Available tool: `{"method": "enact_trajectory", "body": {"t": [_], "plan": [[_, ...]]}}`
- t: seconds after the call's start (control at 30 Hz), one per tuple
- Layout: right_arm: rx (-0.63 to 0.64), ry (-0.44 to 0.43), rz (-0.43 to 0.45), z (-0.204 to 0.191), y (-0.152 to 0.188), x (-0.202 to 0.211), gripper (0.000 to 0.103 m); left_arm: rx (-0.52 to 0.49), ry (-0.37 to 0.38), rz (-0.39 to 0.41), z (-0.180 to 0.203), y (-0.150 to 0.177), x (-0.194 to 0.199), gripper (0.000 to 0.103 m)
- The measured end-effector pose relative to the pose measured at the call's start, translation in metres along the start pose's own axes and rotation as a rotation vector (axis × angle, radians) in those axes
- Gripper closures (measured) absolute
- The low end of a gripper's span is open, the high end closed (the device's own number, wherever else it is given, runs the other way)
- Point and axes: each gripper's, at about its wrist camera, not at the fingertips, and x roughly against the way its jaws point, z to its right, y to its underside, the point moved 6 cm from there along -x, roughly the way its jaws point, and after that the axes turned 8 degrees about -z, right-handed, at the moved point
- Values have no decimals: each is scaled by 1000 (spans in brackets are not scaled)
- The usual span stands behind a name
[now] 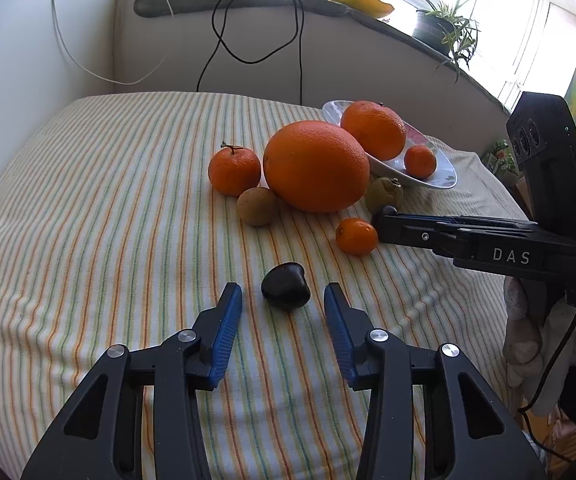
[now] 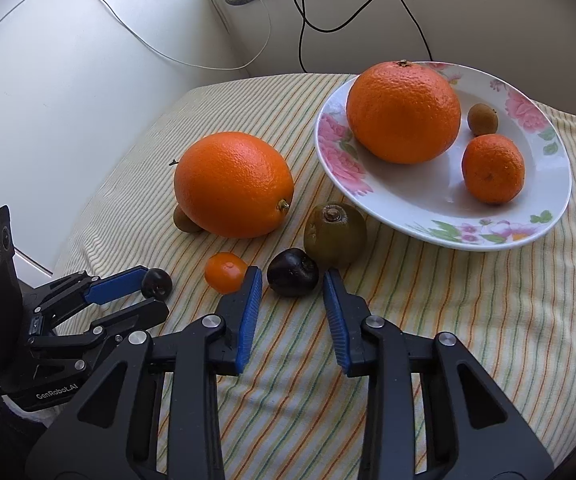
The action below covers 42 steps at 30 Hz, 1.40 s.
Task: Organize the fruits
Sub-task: 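Grasp a dark plum with the right tool while the left tool grasps the other plum, then carry the plum with the right tool while the left tool carries its plum over the plate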
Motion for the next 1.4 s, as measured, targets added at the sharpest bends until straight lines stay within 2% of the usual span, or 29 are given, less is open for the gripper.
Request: {"method": "enact_trajectory", "body": {"t": [0.07,0.2,0.33,0.63,0.9,1.2,1.4], "plan": [[4,3,-1,-1,-2,-1,75,0,-7,-1,0,-1,-2,65],[4,3,0,-2,-2,-3,76,-9,-26,0,-1,-3,-3,72],[2,1,6,-3,0,-2,77,-4,-8,11,-2,-3,-2,80],[1,-23,35,0,18,21,78,24,26,28,0,-2,8,81],[-47,-40,110,18,28,59,78,-8,89,61,24,-17,20,81],[-69,-20,170,40,15,88,78,-71,130,88,64,-44,14,81],[-79,-3,187,49,4,90,78,-104,141,96,85,-63,4,81]]}}
